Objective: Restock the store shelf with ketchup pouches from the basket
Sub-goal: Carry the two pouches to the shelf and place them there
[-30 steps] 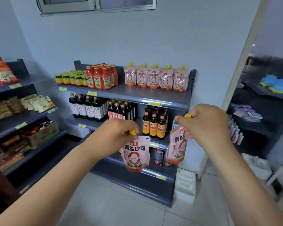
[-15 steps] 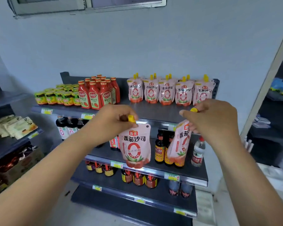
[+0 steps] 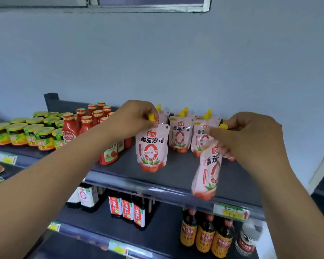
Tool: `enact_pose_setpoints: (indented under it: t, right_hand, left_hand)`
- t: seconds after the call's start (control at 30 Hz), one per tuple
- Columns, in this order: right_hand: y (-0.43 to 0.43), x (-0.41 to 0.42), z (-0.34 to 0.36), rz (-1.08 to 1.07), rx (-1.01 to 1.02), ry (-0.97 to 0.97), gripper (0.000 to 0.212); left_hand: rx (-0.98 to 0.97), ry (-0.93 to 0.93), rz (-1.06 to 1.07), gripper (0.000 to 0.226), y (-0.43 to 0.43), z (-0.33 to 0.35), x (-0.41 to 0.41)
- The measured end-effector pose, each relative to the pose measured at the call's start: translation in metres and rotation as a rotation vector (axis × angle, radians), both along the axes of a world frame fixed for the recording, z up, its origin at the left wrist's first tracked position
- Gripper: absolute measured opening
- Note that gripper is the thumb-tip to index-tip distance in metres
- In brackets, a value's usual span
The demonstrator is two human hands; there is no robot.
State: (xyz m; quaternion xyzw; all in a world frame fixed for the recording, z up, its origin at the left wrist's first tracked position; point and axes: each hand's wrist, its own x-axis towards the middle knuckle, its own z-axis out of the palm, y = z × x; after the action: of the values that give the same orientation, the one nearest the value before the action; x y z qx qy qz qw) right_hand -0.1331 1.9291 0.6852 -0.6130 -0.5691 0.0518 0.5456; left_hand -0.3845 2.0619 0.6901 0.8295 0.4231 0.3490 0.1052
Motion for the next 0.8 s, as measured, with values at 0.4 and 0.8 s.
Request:
enact_pose_setpoints:
  t: [0.4,0.8]
  right_hand:
    - [0.133,-0.043,-0.006,-0.048,-0.015,-0.056,0.048]
    - [0.190,-0.133,-0.025,-0.156,-0.086,-0.181,0.050]
  left_hand:
    - [0.088,0.311,-0.054,0.013,0.139,-0.021,0.007]
    - [0.123,0.359,-0.177,0.017,0.177,-0.005,-0.011]
